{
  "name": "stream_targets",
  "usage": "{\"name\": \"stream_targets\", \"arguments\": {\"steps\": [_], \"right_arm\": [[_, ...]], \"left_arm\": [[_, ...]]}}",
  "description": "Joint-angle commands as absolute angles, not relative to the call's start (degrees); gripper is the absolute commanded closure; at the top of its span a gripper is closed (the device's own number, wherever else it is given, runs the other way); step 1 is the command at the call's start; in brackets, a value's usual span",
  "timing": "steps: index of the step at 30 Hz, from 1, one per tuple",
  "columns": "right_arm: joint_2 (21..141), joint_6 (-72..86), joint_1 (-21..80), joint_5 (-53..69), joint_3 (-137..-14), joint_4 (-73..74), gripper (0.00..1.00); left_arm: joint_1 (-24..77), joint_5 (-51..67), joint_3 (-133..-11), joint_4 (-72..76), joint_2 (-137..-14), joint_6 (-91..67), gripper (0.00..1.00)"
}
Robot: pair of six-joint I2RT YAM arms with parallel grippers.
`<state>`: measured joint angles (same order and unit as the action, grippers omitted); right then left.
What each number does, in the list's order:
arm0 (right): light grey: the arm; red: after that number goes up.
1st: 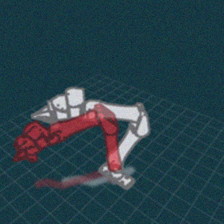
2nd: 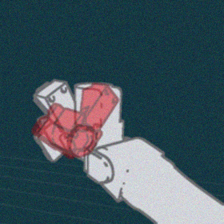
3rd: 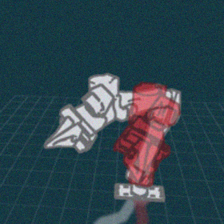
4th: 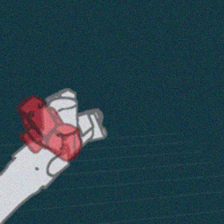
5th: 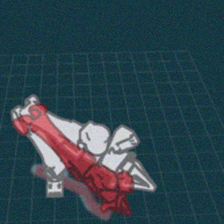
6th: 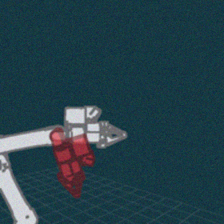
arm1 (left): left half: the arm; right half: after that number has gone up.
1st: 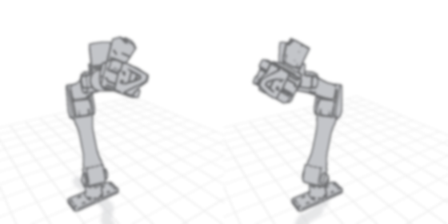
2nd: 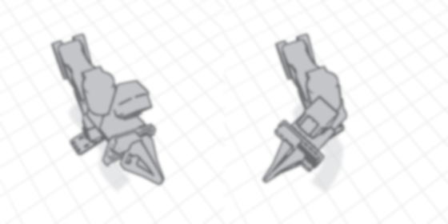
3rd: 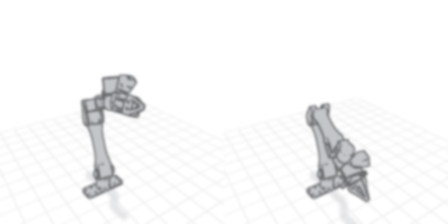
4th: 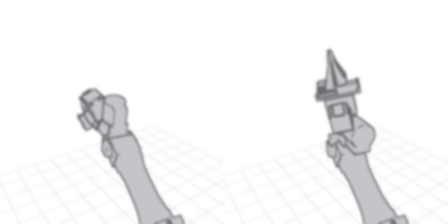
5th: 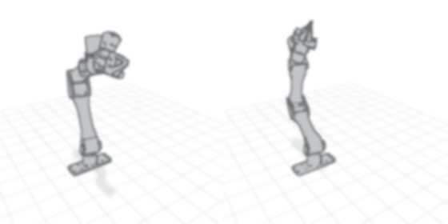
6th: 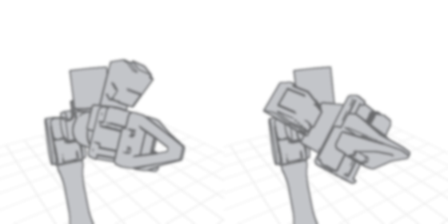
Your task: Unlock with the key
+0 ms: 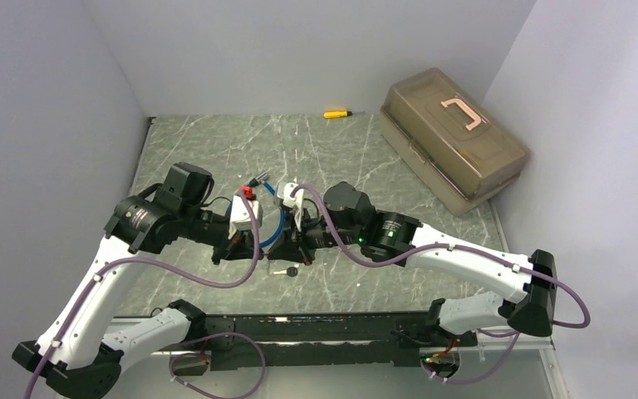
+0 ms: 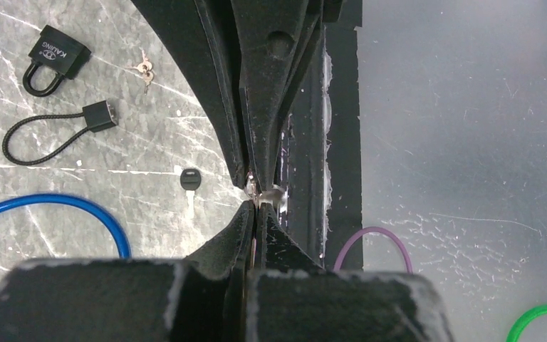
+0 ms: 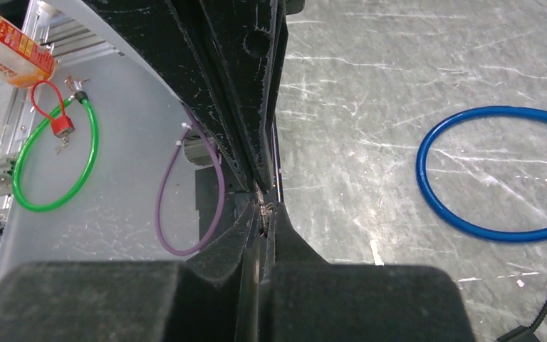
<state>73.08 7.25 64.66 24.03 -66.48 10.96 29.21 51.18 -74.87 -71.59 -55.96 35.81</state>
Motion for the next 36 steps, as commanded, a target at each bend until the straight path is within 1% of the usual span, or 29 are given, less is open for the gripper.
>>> {"name": "stream_targets", "arguments": {"steps": [1, 2, 4, 5, 8, 9, 10, 12, 13, 15, 16, 18, 20, 23, 25, 29, 33, 36], "right_arm": [[70.7, 8.7, 64.0, 22.3, -65.8, 5.4, 1.00], [70.2, 9.0, 63.9, 22.3, -65.1, 4.9, 1.00], [69.1, 9.7, 63.6, 22.6, -63.8, 4.0, 1.00], [68.5, 10.0, 63.6, 22.7, -63.2, 3.6, 1.00], [67.3, 10.8, 63.0, 23.5, -61.4, 2.4, 1.00], [66.9, 11.0, 62.8, 23.9, -60.9, 2.2, 1.00], [66.6, 11.3, 62.6, 24.1, -60.6, 2.2, 1.00], [66.2, 11.5, 62.0, 24.4, -60.1, 2.6, 1.00], [66.0, 11.5, 61.7, 24.6, -59.8, 2.8, 1.00], [65.2, 11.7, 60.8, 24.9, -59.0, 3.7, 1.00], [64.8, 11.8, 60.2, 25.0, -58.5, 4.0, 1.00], [63.6, 12.2, 58.5, 25.4, -57.4, 4.5, 1.00], [62.2, 12.7, 56.7, 25.8, -56.0, 4.8, 1.00], [60.2, 13.7, 53.5, 26.4, -53.9, 4.5, 1.00], [59.3, 13.8, 52.4, 26.4, -53.0, 4.4, 1.00], [59.3, 13.3, 51.7, 26.0, -53.0, 5.4, 1.00], [59.7, 13.1, 51.6, 25.7, -53.1, 5.7, 1.00], [59.5, 13.1, 51.6, 25.6, -52.9, 5.3, 1.00]], "left_arm": [[29.3, 53.7, -75.9, -70.6, -55.1, 35.1, 1.00], [29.3, 53.5, -75.7, -70.5, -55.0, 34.9, 1.00], [29.2, 53.0, -75.2, -69.8, -54.8, 34.1, 0.96], [29.2, 52.7, -75.0, -69.5, -54.7, 33.7, 0.92], [29.0, 51.6, -74.4, -69.0, -54.5, 33.3, 0.71], [28.9, 51.1, -74.3, -68.9, -54.5, 33.3, 0.62], [28.8, 50.1, -74.2, -68.6, -54.4, 32.9, 0.55], [28.5, 48.1, -74.2, -67.4, -54.3, 31.7, 0.42], [28.1, 46.6, -74.3, -66.7, -54.2, 30.7, 0.38], [26.8, 43.9, -74.9, -66.4, -54.4, 29.5, 0.33], [25.8, 42.6, -75.3, -66.7, -55.0, 28.9, 0.31], [21.0, 41.3, -75.7, -67.1, -57.1, 27.6, 0.28], [15.4, 40.1, -74.6, -65.8, -60.3, 24.8, 0.19], [8.0, 35.9, -71.7, -61.3, -66.0, 20.5, 0.17], [5.3, 31.8, -70.9, -57.4, -71.0, 17.7, 0.17], [4.5, 25.0, -72.5, -52.4, -80.8, 12.8, 0.20], [4.5, 21.6, -72.0, -43.7, -85.8, 10.2, 0.21], [5.1, 19.9, -73.2, -39.9, -89.8, 10.4, 0.21]]}}
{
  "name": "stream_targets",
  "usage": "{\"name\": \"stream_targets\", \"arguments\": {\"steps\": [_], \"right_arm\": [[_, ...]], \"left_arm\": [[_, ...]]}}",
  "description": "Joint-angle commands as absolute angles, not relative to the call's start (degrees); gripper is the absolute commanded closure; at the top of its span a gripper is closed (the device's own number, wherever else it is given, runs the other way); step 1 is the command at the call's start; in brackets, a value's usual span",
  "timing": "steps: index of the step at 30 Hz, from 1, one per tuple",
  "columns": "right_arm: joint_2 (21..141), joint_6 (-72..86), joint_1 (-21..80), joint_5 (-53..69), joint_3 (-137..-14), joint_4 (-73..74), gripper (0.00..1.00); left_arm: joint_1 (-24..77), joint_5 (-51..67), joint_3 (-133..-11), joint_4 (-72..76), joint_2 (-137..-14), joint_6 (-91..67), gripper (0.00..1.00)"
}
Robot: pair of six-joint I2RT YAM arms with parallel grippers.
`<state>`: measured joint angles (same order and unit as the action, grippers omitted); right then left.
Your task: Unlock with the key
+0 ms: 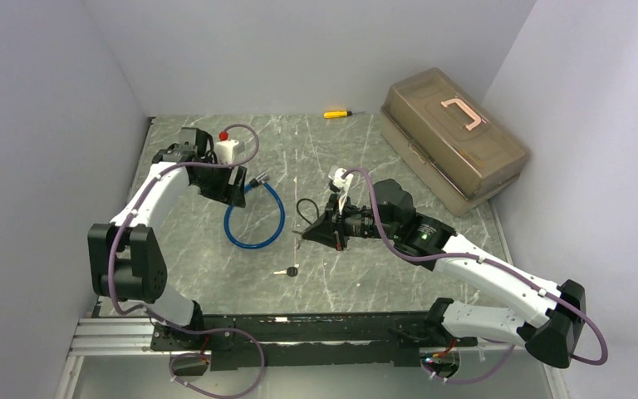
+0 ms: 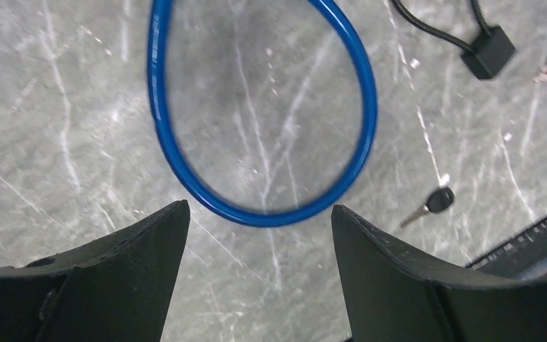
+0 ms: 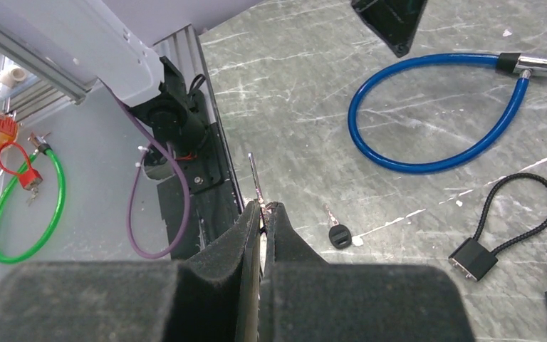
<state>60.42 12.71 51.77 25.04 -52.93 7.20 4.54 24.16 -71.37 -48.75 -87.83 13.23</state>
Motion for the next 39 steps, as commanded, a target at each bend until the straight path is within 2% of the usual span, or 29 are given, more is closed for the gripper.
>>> {"name": "stream_targets", "arguments": {"steps": [1, 7, 13, 23, 27, 30, 32, 36, 39], "right_arm": [[59.5, 13.1, 51.5, 25.6, -53.0, 5.2, 1.00], [60.1, 12.9, 51.3, 25.7, -53.7, 4.7, 1.00], [59.9, 12.5, 51.2, 25.8, -54.6, 5.3, 1.00], [60.1, 12.3, 51.1, 27.2, -55.6, 6.0, 1.00], [59.9, 12.4, 51.2, 27.3, -55.4, 5.8, 1.00], [60.3, 11.9, 51.1, 27.5, -56.6, 7.3, 1.00], [60.8, 11.3, 51.0, 27.7, -58.0, 8.8, 1.00], [61.6, 10.3, 50.8, 27.9, -60.5, 10.8, 1.00], [62.2, 10.0, 50.6, 27.9, -61.8, 11.4, 1.00]], "left_arm": [[5.4, 19.5, -74.3, -39.4, -91.6, 10.8, 0.22], [8.6, 16.5, -86.7, -45.7, -106.8, 20.9, 0.29], [9.6, 13.6, -87.2, -44.7, -112.5, 22.8, 0.30], [9.6, 11.7, -88.9, -42.7, -116.3, 22.8, 0.31], [9.7, 12.8, -91.6, -44.2, -118.4, 23.7, 0.41], [9.9, 12.8, -92.6, -44.6, -119.2, 23.6, 0.42], [10.2, 12.2, -92.2, -44.0, -119.4, 23.5, 0.47], [11.8, 7.4, -90.9, -43.4, -120.3, 23.7, 0.46], [12.7, 7.0, -89.7, -42.9, -120.1, 23.3, 0.52]]}}
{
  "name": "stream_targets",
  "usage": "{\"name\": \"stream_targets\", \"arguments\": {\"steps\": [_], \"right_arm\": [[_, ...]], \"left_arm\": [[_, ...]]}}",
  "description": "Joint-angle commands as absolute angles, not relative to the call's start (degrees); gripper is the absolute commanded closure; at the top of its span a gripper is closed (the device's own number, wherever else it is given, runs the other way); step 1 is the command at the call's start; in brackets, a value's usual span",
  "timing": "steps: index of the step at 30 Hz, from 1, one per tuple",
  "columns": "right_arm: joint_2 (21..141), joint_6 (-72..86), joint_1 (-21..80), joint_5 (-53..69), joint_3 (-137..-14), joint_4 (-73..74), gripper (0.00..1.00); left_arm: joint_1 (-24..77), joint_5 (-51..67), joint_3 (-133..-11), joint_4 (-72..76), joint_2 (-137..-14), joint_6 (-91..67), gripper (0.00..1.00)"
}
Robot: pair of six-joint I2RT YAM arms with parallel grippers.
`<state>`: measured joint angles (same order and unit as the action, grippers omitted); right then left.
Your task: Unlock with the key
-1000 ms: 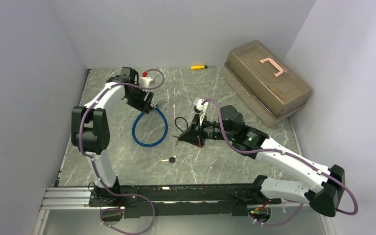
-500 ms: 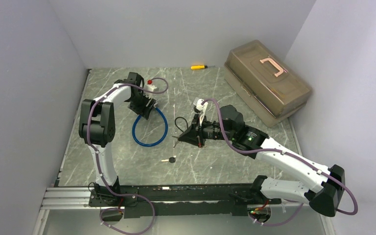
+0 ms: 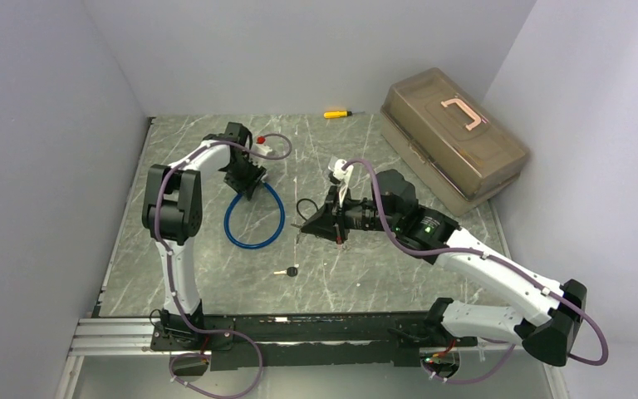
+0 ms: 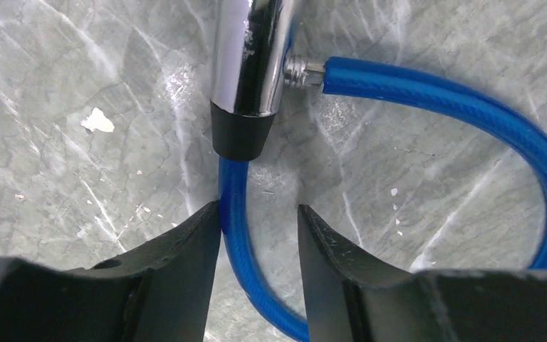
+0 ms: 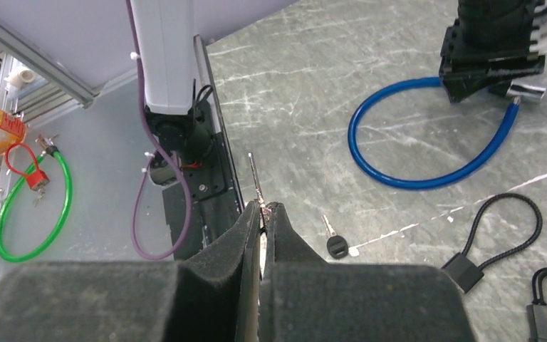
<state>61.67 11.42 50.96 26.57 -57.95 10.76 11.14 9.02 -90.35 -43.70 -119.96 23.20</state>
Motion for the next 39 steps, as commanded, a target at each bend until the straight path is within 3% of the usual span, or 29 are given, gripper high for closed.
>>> {"name": "stream_targets", "arguments": {"steps": [1, 6, 8, 30, 39], "right_arm": [[62.5, 10.0, 50.5, 27.8, -62.2, 11.6, 1.00], [62.9, 10.1, 50.5, 27.5, -63.2, 12.2, 1.00], [62.9, 10.0, 50.2, 27.4, -63.6, 12.7, 1.00], [61.7, 9.2, 46.2, 24.4, -70.1, 23.0, 1.00], [64.0, 7.8, 46.2, 25.0, -77.0, 30.3, 1.00]], "left_arm": [[12.9, 7.1, -89.0, -42.6, -119.7, 23.2, 0.57], [13.4, 7.8, -85.6, -42.6, -118.2, 24.2, 0.94], [13.4, 7.7, -83.5, -42.0, -117.0, 25.0, 1.00], [13.6, 20.5, -72.6, -47.0, -84.4, 38.9, 1.00], [20.1, 20.3, -64.5, -46.7, -58.9, 51.9, 1.00]]}}
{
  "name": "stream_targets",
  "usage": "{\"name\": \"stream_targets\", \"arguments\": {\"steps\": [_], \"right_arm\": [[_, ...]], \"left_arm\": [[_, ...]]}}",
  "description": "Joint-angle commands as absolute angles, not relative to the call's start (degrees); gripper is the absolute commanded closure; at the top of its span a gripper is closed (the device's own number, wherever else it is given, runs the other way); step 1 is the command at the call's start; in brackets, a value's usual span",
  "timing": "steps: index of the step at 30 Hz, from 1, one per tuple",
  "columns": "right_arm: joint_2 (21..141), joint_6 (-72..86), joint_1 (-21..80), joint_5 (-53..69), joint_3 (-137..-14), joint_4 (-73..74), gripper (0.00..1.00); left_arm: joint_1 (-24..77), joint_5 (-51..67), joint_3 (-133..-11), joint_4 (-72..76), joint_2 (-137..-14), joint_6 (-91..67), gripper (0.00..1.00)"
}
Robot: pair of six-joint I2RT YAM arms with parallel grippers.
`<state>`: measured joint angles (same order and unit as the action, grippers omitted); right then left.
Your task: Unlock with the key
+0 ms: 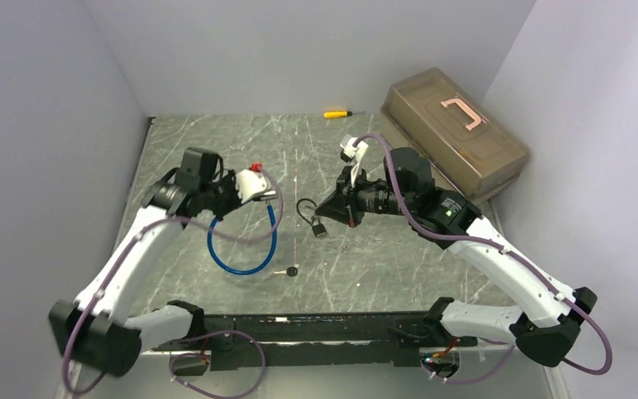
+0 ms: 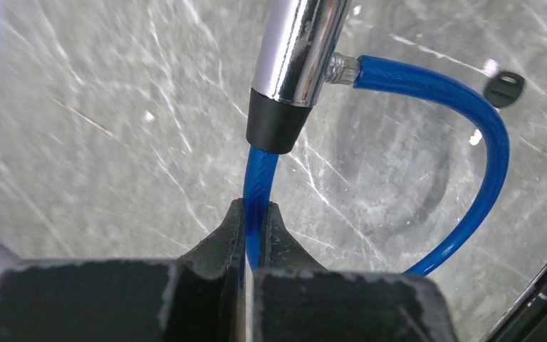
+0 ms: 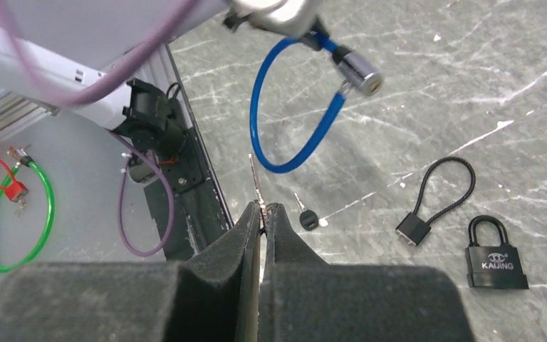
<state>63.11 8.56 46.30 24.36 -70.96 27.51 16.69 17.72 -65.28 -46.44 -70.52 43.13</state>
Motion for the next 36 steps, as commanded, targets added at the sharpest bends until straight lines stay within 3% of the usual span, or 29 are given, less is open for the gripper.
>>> {"name": "stream_targets", "arguments": {"steps": [1, 9, 14, 19, 36], "right_arm": [[65.4, 7.6, 46.2, 25.8, -78.2, 31.4, 1.00], [72.4, 3.7, 49.3, 30.4, -86.7, 40.9, 1.00], [75.6, 2.1, 55.2, 25.3, -92.0, 46.6, 1.00], [75.7, 4.2, 61.0, 18.8, -91.6, 46.5, 1.00], [72.5, 12.4, 65.5, 12.6, -87.0, 36.3, 1.00]], "left_arm": [[20.8, 20.8, -63.9, -47.1, -55.9, 54.1, 1.00], [22.4, 26.3, -57.9, -43.2, -37.2, 63.9, 1.00], [22.4, 29.7, -55.5, -41.1, -31.5, 65.8, 1.00], [22.4, 30.0, -55.7, -39.7, -30.5, 65.2, 1.00], [22.4, 31.4, -55.9, -39.7, -27.6, 63.6, 1.00]]}}
